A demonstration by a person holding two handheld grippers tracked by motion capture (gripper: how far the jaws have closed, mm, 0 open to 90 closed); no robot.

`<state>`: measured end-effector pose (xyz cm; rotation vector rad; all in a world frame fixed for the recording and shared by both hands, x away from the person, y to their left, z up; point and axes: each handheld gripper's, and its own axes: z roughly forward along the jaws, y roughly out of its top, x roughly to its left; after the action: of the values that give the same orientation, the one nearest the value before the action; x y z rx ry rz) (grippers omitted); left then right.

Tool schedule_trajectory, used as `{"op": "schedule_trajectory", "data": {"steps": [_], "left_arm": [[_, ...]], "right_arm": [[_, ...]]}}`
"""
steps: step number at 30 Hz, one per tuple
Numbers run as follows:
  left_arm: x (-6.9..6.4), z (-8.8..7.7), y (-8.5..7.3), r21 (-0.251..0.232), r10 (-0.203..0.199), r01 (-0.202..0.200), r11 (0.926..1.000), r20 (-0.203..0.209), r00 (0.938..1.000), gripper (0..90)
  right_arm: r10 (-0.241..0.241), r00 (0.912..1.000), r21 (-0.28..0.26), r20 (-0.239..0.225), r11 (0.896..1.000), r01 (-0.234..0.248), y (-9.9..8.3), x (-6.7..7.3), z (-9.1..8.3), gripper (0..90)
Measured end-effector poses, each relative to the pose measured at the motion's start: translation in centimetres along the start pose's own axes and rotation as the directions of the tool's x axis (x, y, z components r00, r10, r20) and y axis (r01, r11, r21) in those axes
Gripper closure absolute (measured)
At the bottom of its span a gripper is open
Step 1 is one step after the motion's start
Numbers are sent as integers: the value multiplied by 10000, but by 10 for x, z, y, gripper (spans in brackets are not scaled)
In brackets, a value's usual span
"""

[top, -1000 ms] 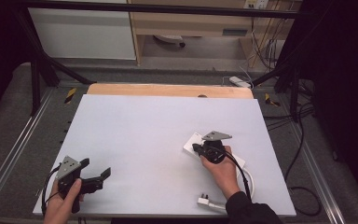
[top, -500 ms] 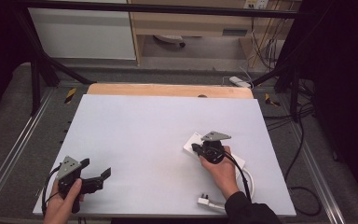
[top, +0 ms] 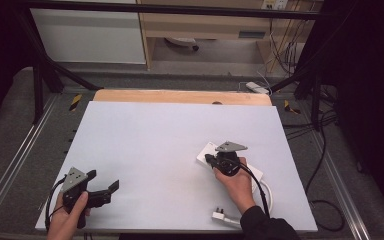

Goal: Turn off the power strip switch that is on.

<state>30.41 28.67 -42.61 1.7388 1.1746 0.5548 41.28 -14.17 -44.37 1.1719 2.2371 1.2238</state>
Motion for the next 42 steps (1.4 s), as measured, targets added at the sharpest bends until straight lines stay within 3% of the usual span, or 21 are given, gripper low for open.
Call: {"op": "schedule_trajectory", "data": {"steps": [42], "left_arm": [[0,0,0,-7,23,-23,10000,-29,10000,60]], "right_arm": [[-43,9999,-239,-98,9997,41,2,1,-3,900]]}}
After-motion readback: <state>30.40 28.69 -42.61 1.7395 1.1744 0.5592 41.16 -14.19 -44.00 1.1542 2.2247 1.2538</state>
